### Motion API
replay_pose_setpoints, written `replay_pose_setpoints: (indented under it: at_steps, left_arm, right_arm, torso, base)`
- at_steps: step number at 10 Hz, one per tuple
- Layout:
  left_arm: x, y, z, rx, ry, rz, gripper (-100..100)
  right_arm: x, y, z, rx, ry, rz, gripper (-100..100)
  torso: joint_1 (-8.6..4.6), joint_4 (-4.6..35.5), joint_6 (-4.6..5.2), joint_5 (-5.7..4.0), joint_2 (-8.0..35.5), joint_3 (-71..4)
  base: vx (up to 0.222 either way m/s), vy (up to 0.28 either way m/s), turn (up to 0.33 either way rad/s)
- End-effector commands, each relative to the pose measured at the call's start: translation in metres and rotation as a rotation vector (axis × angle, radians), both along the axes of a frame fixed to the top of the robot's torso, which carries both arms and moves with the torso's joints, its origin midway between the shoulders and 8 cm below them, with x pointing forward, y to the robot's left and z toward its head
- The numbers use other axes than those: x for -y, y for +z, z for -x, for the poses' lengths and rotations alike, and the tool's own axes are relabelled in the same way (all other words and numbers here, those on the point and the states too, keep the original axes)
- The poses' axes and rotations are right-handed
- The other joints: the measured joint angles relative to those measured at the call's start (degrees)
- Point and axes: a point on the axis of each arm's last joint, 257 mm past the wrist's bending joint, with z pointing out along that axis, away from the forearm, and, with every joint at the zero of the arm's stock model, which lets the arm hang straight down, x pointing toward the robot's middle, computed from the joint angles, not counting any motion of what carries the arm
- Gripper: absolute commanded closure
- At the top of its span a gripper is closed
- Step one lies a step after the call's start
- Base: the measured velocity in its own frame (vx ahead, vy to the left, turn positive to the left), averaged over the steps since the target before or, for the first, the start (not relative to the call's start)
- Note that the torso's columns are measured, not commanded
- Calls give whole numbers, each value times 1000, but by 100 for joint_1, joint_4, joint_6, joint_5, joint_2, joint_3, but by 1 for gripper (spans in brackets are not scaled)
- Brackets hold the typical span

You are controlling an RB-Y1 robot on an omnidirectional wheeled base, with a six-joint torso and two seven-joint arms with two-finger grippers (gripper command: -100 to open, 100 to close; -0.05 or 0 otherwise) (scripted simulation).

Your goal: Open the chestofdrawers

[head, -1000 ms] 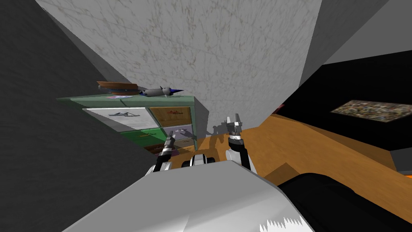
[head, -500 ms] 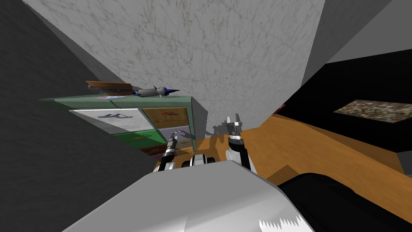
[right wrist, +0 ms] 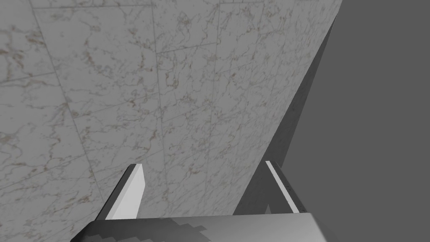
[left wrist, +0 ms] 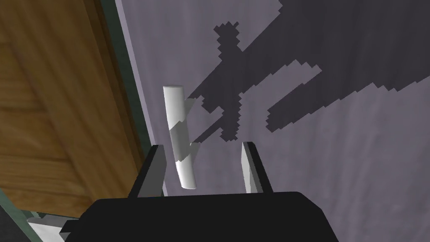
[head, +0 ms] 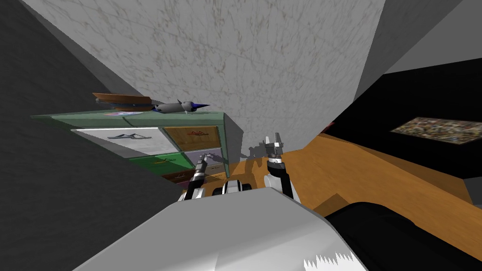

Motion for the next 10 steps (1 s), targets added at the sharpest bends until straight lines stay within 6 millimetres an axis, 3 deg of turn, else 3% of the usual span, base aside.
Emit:
replay_pose_setpoints:
  at_steps: [1, 10]
  left_arm:
    - [2, 7, -1, 28, -3, 9, 100]
    - [4, 7, 1, -4, -16, 0, 100]
  right_arm:
    - [0, 0, 0, 0, 0, 0, 0]
    - [0, 0, 0, 0, 0, 0, 0]
  torso:
    - [5, -41, 3, 10, -25, -6]
    - [11, -15, -3, 8, -13, -6]
  base:
    - [-33, -6, -7]
    - [-146, -20, 15]
